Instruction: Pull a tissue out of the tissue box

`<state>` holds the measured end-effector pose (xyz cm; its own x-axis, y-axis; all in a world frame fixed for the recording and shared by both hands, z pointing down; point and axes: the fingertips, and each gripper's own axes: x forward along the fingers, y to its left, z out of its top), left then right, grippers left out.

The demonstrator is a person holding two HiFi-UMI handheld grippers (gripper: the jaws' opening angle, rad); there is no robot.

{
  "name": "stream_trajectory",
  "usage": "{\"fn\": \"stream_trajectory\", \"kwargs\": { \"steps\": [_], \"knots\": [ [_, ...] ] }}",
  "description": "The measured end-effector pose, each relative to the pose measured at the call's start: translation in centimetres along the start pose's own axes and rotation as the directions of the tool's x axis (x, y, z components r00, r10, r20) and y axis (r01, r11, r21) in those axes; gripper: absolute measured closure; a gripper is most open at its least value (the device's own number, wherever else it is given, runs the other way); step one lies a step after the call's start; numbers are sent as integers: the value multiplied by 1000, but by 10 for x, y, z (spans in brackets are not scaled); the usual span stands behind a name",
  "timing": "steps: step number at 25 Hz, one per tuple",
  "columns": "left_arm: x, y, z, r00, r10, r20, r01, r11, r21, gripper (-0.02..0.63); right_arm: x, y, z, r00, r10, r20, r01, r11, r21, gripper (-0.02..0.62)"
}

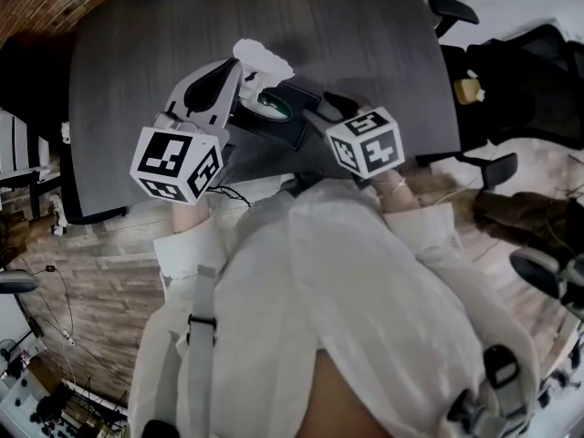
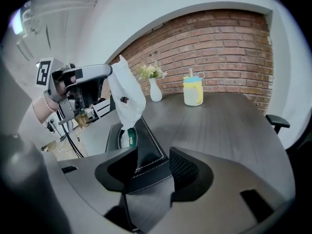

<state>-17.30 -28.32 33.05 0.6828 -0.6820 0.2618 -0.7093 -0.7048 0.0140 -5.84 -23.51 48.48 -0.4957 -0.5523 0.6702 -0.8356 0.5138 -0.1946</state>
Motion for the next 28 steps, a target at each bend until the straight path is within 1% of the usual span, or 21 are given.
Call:
{"fn": "stream_trajectory", "kwargs": {
  "steps": [5, 9, 14, 17, 20, 24, 28],
  "knots": [
    [-7, 0, 4, 999, 18, 48, -17, 999, -30, 600, -6, -6, 31, 997, 5, 78, -5, 1000, -8, 397],
    [-17, 1, 11, 993, 50, 106, -44, 997, -58, 600, -15, 4, 62, 985, 54, 165, -47, 998, -46, 397],
    [-25, 5, 14, 986, 99, 137, -85, 991, -103, 600, -27, 26, 101, 955, 137, 262, -108, 986, -124, 397],
    [-27, 8, 15, 979, 134, 152, -113, 984, -139, 600, -35, 33, 117, 941, 168, 292, -126, 979, -159, 397],
    [-36, 19, 16, 969, 181, 169, -154, 975, -163, 600, -39, 44, 136, 923, 194, 333, -141, 974, -176, 402],
    [-44, 29, 19, 951, 240, 196, -203, 961, -190, 600, -46, 55, 160, 883, 235, 406, -168, 967, -194, 431],
    [-44, 28, 15, 941, 271, 203, -227, 950, -215, 600, -52, 63, 172, 861, 248, 444, -168, 963, -213, 469]
  ]
}}
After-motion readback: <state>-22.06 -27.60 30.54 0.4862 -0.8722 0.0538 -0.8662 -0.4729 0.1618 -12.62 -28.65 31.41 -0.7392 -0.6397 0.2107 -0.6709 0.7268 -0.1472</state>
